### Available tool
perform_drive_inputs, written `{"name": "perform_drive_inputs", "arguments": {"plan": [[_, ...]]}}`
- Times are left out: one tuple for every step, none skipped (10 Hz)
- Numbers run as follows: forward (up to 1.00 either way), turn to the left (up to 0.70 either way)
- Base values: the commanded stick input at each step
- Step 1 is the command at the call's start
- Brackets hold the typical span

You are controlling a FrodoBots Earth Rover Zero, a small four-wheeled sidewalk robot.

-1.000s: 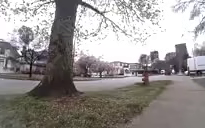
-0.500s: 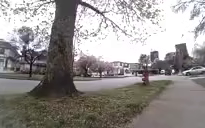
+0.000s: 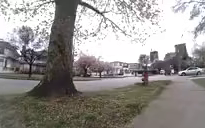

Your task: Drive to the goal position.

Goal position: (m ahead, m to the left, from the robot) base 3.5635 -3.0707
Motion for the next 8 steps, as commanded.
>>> {"name": "perform_drive_inputs", "arguments": {"plan": [[0.00, 0.00], [0.00, 0.00], [0.00, 0.00], [0.00, 0.00], [0.00, 0.00], [0.00, 0.00], [0.00, -0.32], [0.00, -1.00]]}}
